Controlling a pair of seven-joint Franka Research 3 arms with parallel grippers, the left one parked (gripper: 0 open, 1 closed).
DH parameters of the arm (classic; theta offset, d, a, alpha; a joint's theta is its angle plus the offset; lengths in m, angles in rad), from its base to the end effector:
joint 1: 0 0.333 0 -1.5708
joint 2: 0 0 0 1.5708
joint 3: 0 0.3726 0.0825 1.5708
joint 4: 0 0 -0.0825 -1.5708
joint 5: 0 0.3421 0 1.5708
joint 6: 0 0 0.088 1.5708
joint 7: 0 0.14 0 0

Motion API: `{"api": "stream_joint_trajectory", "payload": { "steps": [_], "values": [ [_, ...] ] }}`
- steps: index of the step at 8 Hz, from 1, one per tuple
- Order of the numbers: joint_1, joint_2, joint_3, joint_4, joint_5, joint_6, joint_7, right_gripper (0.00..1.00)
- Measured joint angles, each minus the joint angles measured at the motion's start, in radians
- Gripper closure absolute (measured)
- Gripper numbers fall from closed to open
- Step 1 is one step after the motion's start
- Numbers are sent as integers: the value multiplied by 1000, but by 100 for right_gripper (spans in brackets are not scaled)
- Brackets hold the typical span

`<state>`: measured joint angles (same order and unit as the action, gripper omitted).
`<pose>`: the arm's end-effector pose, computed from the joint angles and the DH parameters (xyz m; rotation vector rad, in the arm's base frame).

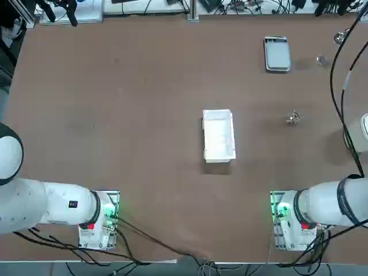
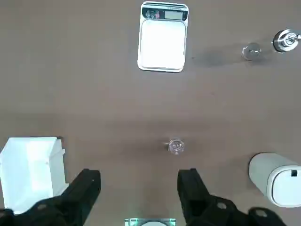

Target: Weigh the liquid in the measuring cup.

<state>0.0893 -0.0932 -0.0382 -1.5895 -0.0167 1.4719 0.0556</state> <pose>0.4666 0.0202 0.6773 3.1270 -0.0090 -0.0371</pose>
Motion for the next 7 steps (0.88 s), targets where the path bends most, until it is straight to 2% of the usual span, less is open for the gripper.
{"api": "stream_joint_trajectory", "payload": {
  "steps": [4, 7],
  "values": [
    [15, 11, 1, -2, -6, -1, 19, 0],
    [137, 77, 11, -88, -91, 77, 342, 0]
  ]
}}
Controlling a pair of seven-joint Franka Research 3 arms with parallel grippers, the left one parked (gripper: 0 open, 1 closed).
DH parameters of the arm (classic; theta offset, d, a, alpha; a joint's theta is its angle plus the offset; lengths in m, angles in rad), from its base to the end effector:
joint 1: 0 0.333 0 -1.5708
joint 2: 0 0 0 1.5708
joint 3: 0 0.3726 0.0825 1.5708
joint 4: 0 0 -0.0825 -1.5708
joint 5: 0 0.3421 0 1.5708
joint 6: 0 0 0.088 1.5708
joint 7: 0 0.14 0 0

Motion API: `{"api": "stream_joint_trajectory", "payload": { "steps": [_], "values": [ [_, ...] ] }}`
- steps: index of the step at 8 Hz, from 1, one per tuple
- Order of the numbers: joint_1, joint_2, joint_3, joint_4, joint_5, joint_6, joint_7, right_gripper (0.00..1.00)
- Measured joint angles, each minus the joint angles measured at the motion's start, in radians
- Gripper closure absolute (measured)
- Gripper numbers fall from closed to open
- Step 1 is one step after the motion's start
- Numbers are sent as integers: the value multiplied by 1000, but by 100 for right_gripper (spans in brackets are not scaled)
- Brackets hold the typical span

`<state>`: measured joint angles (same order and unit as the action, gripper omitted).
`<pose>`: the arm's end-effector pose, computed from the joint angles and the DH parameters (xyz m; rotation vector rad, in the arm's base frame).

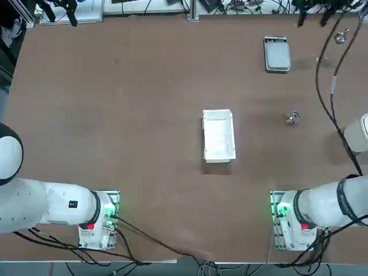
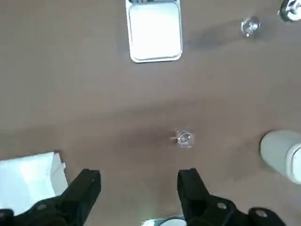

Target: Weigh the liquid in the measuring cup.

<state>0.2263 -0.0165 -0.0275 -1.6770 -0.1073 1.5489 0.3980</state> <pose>0.4896 0.0830 0.6103 2.9903 -0.2933 -0.1131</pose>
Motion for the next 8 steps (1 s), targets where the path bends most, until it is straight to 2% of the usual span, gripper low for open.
{"api": "stream_joint_trajectory", "payload": {
  "steps": [3, 6, 8],
  "values": [
    [130, 86, 6, -179, -189, 166, 375, 0],
    [224, 259, 6, -204, -316, 249, 794, 0],
    [264, 395, 6, -205, -419, 262, 1088, 0]
  ]
}}
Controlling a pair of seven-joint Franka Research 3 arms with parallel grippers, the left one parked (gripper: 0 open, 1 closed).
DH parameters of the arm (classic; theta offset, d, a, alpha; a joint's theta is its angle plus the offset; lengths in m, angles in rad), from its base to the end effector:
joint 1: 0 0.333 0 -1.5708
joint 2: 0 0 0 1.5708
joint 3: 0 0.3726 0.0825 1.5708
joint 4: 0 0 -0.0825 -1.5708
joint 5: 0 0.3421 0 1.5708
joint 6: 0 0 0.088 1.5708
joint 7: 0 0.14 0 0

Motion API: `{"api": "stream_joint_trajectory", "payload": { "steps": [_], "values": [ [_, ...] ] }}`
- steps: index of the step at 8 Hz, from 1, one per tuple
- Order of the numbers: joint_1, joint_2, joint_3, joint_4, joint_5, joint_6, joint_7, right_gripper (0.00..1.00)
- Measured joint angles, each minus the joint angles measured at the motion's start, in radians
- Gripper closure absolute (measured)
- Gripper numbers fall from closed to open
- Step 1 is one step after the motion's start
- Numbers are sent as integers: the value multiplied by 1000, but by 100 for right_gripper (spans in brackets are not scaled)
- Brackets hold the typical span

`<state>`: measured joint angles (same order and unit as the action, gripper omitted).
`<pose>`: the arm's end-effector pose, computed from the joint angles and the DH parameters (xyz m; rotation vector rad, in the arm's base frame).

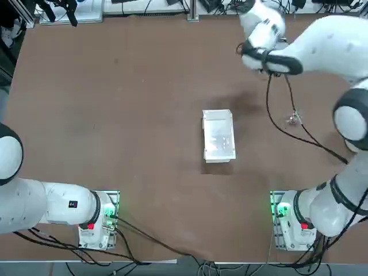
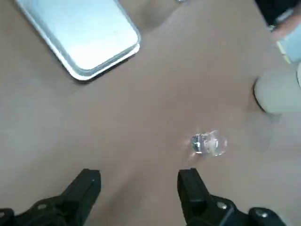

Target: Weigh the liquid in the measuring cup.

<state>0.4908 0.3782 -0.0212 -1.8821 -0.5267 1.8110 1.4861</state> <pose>0.5244 0.2023 0.3430 2.3186 -0.9393 0.2002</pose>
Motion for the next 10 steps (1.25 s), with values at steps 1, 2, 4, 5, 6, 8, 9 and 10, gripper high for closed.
{"api": "stream_joint_trajectory", "payload": {
  "steps": [1, 2, 4, 5, 6, 8, 9, 10],
  "values": [
    [12, 64, 0, 1, -30, 1, 151, 1],
    [19, 111, -1, 2, -43, -14, 298, 1],
    [22, 171, -6, 3, -70, -101, 561, 1],
    [22, 199, -8, 3, -88, -144, 694, 3],
    [22, 230, -9, 4, -95, -180, 815, 3],
    [22, 286, -12, 4, -117, -235, 1026, 3],
    [22, 316, -17, 4, -136, -250, 1118, 3],
    [22, 344, -22, 5, -150, -254, 1191, 3]
  ]
}}
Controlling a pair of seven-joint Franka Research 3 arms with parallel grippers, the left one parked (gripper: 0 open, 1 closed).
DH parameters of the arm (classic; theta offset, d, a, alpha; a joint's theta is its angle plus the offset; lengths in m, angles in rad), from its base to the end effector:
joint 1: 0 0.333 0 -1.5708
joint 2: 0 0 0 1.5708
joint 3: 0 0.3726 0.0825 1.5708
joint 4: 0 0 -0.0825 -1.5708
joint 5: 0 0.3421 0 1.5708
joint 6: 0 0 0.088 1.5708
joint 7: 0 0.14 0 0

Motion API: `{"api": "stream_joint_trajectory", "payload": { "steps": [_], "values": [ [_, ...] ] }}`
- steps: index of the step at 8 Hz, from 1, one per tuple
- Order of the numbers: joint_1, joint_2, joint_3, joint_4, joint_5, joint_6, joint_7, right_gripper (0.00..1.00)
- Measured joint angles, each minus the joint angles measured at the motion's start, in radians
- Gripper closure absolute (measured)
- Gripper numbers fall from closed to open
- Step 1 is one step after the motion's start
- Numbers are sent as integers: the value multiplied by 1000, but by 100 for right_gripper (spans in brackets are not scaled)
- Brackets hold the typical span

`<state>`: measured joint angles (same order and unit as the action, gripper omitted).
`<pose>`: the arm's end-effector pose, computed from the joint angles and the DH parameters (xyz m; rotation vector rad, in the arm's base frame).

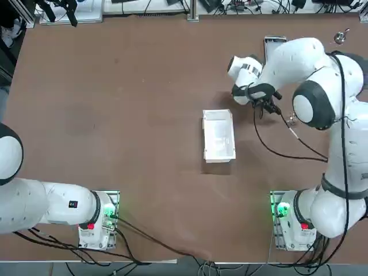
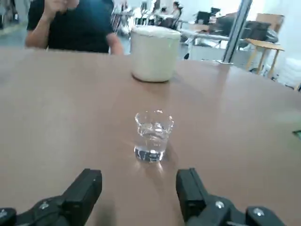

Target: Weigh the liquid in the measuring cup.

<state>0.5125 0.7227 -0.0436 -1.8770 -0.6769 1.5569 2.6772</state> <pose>0.4914 0.1510 0.1797 1.2443 -1.6042 0.7490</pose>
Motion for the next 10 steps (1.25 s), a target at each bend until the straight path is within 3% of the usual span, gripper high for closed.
{"api": "stream_joint_trajectory", "payload": {
  "steps": [6, 10],
  "values": [
    [-1, 105, -65, 1, -57, -10, 82, 3],
    [-1, 109, -67, -18, -57, -39, 85, 3]
  ]
}}
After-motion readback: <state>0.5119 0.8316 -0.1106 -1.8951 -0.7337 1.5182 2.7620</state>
